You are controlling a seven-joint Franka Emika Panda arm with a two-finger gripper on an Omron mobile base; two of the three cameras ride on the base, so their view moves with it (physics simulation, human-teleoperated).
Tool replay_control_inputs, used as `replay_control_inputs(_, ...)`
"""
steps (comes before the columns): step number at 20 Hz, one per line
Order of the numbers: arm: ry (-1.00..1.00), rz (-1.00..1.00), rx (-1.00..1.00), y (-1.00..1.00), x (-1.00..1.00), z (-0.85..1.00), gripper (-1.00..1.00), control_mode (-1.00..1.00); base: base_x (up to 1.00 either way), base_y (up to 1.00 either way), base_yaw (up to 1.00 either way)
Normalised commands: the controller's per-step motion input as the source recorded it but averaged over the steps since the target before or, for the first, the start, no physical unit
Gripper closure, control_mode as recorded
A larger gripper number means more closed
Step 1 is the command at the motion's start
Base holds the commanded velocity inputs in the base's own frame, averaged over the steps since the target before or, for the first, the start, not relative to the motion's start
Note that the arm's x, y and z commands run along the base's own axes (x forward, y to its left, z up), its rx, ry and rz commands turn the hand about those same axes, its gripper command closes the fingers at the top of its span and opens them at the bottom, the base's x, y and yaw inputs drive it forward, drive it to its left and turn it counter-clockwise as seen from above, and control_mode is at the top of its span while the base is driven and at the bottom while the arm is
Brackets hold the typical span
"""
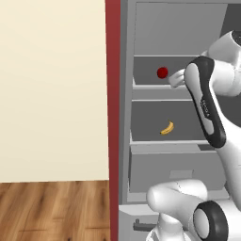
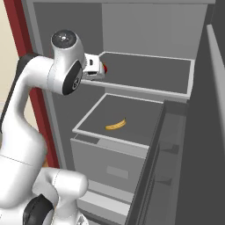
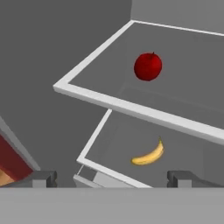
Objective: Retrieve the apple and banana from the fridge and place them into the bowl on the dining table.
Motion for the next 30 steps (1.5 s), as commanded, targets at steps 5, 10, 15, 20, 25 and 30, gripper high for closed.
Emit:
replay_control_inputs(5,0.00,0.00,0.00,-0.12,0.59,0.00,-1.00,-1.00,0.00,0.00,0.00)
replay_control_inputs(10,0.00,0.00,0.00,-0.08,0.56,0.00,-1.00,-1.00,0.00,0.00,0.00)
replay_control_inputs(15,0.00,0.00,0.00,-0.02,0.47,-0.02,-1.00,-1.00,0.00,0.00,0.00)
replay_control_inputs(20,0.00,0.00,0.00,0.00,0.38,-0.09,-1.00,-1.00,0.00,0.00,0.00)
replay_control_inputs(25,0.00,0.00,0.00,0.00,0.37,-0.13,-1.00,-1.00,0.00,0.00,0.00)
replay_control_inputs(30,0.00,0.01,0.00,0.00,0.37,-0.12,-1.00,-1.00,0.00,0.00,0.00)
